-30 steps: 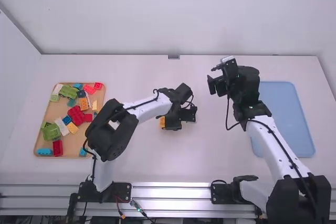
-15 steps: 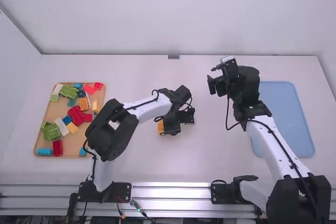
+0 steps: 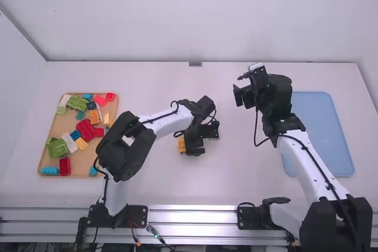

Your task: Assemble lego blocks to make yellow taxi

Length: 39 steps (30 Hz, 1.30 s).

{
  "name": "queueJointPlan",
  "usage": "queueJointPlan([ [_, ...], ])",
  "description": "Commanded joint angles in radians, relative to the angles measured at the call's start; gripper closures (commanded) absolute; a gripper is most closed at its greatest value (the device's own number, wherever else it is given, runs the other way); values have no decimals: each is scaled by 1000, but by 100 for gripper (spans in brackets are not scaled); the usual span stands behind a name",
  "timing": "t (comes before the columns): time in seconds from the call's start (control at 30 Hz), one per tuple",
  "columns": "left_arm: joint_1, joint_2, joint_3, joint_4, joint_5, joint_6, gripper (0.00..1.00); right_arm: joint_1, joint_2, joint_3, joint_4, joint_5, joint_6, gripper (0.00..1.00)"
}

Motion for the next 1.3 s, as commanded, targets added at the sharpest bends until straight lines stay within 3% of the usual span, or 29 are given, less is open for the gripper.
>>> queueJointPlan([
  [0.0,0,3,0,-12,3,35,1,1,6,31,1,-4,-2,1],
  [0.17,1,2,75,-99,-26,46,1,1,6,31,1,-3,-1,1],
  [0.47,71,0,346,-330,-51,-42,1,0,6,31,1,-3,-2,1],
  [0.67,274,-1,430,-341,-156,-421,1,0,6,31,1,-2,-2,1],
  [0.87,547,-1,440,-414,-93,-637,1,0,6,31,2,-3,-24,1],
  [0.93,677,-1,428,-438,-97,-724,1,3,6,31,2,-3,-48,1],
  [1.1,858,-1,368,-431,-175,-880,1,3,6,31,5,-5,-46,1],
  [1.27,921,-24,278,-377,-219,-929,1,1,6,31,9,-5,-50,1],
])
